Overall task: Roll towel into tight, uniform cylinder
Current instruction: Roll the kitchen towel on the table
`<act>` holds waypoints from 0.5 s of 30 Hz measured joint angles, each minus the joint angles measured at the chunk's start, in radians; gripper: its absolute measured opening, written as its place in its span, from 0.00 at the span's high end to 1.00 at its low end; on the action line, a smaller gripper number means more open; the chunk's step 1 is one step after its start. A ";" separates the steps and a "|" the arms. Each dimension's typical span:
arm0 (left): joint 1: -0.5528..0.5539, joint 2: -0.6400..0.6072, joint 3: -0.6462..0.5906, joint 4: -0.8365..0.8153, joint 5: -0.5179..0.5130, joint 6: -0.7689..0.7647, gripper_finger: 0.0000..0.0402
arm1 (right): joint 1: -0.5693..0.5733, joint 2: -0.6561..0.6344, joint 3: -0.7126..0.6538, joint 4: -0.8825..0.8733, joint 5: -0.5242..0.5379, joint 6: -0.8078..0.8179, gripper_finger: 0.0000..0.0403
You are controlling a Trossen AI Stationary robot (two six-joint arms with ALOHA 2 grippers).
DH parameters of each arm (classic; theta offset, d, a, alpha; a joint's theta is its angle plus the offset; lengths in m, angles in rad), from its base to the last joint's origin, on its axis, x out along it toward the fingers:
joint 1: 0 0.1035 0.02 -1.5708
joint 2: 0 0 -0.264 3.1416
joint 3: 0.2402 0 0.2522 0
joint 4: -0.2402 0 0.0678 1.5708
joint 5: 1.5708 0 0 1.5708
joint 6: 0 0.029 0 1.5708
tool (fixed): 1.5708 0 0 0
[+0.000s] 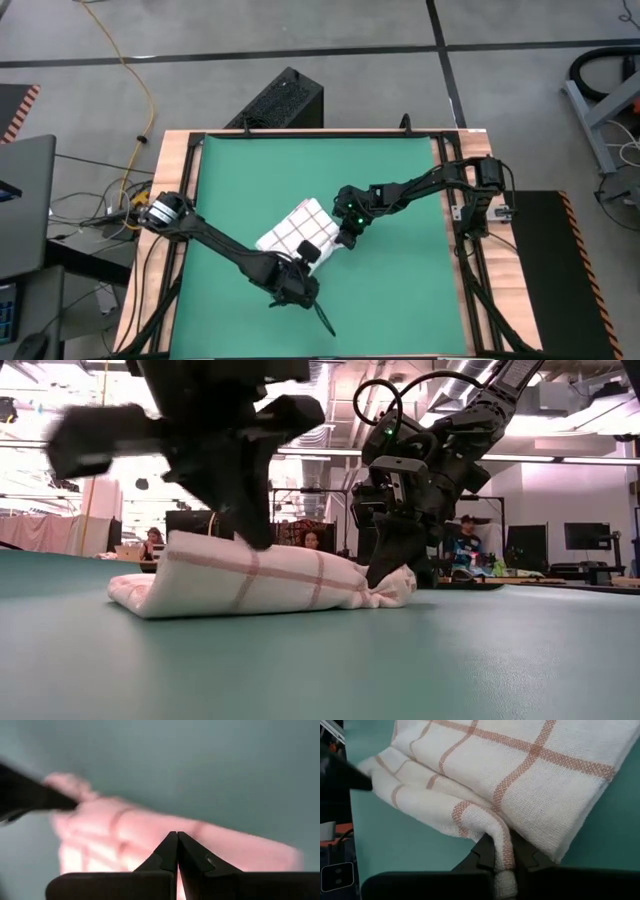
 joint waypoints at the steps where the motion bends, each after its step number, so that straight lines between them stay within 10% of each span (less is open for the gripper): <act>1: 0.000 -0.003 0.000 -0.006 -0.049 -0.003 1.00 | 0.000 0.000 0.000 0.000 0.000 0.000 0.91; 4: 0.001 -0.031 0.000 -0.018 -0.129 0.004 1.00 | 0.000 0.000 0.000 0.000 0.000 0.000 0.91; 10: -0.010 -0.080 0.001 0.160 0.131 0.031 1.00 | 0.000 0.000 0.000 0.001 0.001 0.000 0.91; 15: -0.030 -0.004 0.000 0.128 0.121 0.129 1.00 | 0.000 0.000 0.000 0.004 0.001 0.000 0.91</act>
